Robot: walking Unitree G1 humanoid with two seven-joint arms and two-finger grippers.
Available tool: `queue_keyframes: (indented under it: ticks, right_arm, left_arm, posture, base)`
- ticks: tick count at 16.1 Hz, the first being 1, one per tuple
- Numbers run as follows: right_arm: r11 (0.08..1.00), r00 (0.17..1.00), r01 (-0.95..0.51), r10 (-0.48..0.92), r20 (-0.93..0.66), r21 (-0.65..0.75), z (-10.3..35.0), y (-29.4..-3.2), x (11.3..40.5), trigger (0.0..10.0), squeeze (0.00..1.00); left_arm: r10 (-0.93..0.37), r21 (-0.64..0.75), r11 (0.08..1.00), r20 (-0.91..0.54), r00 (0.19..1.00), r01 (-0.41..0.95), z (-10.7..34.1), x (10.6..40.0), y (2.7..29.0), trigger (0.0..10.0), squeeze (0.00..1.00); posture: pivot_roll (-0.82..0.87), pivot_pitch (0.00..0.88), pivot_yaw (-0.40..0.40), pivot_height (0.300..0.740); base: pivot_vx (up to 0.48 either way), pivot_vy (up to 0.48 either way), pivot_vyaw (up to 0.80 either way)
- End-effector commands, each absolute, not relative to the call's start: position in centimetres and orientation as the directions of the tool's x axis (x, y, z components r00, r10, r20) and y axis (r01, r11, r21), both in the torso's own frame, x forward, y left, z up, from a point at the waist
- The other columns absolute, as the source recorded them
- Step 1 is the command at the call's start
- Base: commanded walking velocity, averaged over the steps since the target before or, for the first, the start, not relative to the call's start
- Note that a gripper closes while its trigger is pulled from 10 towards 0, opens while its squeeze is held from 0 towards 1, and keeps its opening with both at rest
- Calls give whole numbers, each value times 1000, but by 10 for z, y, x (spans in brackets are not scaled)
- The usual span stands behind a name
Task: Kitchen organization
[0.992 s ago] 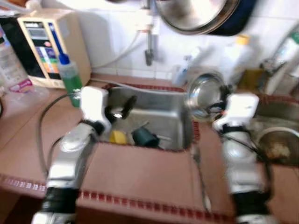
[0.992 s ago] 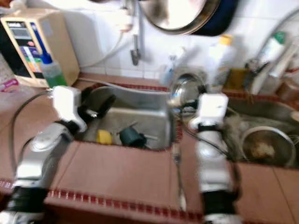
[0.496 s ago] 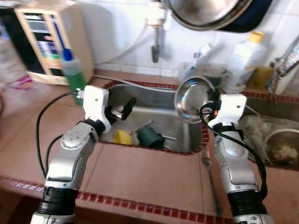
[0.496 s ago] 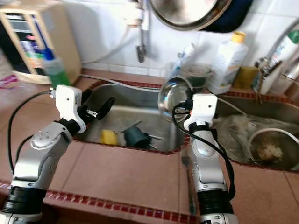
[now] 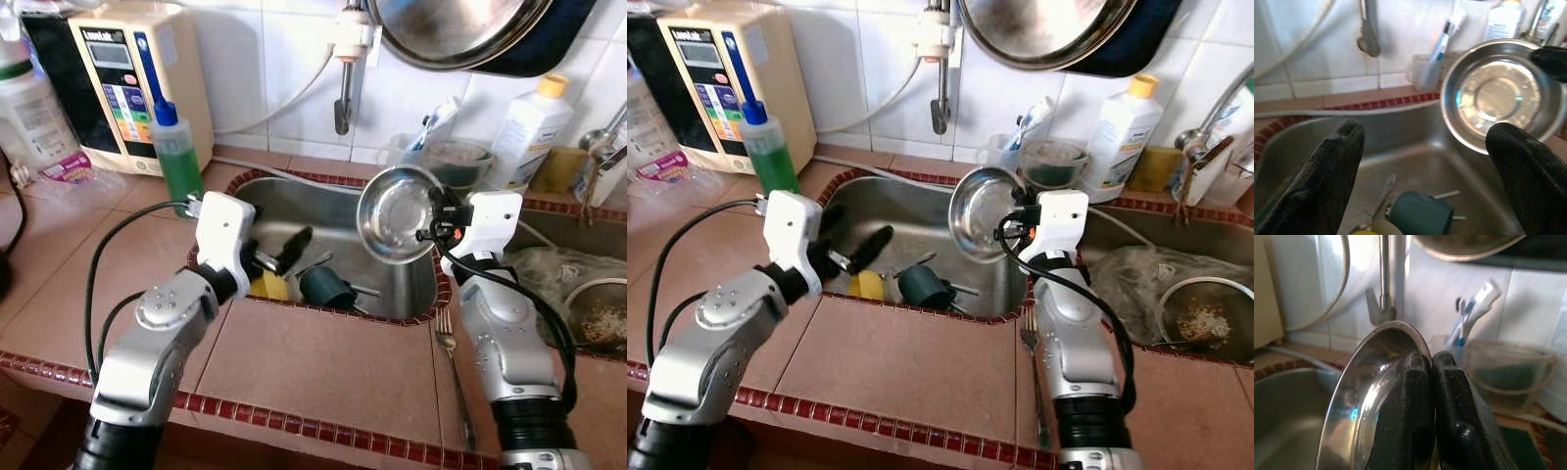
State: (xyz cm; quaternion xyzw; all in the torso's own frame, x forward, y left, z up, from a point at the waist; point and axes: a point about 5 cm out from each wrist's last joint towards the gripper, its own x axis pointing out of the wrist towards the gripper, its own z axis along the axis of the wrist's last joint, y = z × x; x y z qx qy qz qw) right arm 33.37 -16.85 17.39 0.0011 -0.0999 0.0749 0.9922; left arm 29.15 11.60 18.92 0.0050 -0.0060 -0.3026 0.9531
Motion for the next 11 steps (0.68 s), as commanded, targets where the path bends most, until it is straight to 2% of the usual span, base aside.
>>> queue_keyframes:
  ticks: [1,9,11]
  right_arm:
    - [987,966,-159,156,207,-2,182,-174,335,10000,0]
    - [947,944,-321,318,91,21,174,-171,345,10000,0]
    - [922,924,-380,373,86,80,178,-165,349,10000,0]
  left_arm:
    - [-608,17,794,1,794,607,191,285,111,10000,0]
    - [-650,15,757,-80,756,653,181,267,101,10000,0]
    - [-657,13,750,-95,748,661,179,263,99,10000,0]
  posture:
    - [-146,128,-6,740]
    - [-141,205,0,740]
    - [-137,217,4,740]
  base:
    - [0,0,0]
    - [0,0,0]
    - [0,0,0]
